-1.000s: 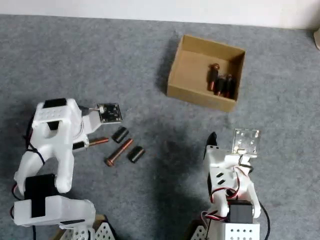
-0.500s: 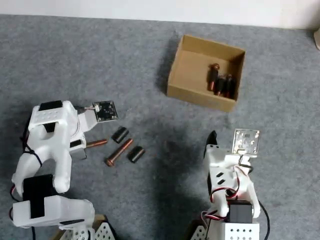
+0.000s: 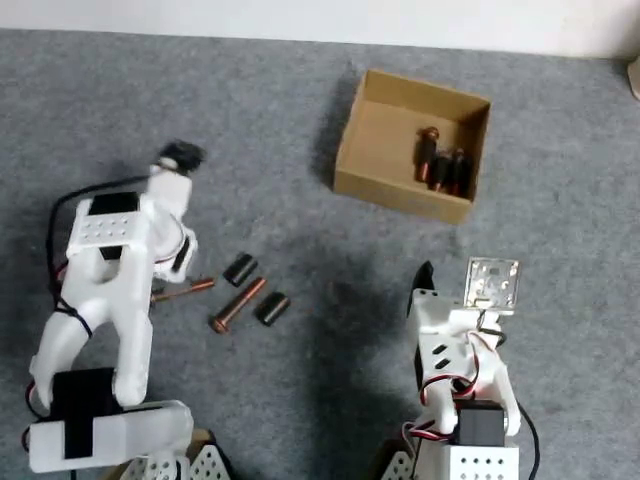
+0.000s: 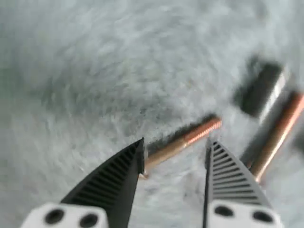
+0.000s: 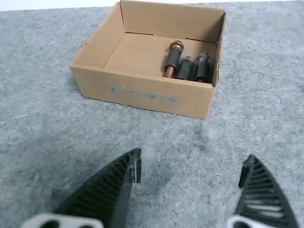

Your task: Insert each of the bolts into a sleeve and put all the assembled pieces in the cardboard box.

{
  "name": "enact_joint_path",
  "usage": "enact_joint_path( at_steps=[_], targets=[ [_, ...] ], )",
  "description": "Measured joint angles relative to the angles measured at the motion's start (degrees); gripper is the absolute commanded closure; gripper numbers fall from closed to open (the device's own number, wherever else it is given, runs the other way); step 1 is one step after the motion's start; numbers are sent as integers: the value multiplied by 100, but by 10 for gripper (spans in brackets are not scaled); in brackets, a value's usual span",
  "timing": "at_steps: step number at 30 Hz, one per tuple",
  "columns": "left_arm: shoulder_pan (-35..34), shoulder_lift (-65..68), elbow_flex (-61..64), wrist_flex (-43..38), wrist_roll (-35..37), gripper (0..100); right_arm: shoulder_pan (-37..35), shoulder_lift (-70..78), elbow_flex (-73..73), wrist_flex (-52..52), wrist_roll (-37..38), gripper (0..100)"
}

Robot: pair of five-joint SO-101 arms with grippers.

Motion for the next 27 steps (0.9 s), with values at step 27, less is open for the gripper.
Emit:
enact_joint_path(
  at_steps=[27],
  targets=[
    [-677,0,211,316,7015,797,-3218,0,0,668,1547,693]
  ],
)
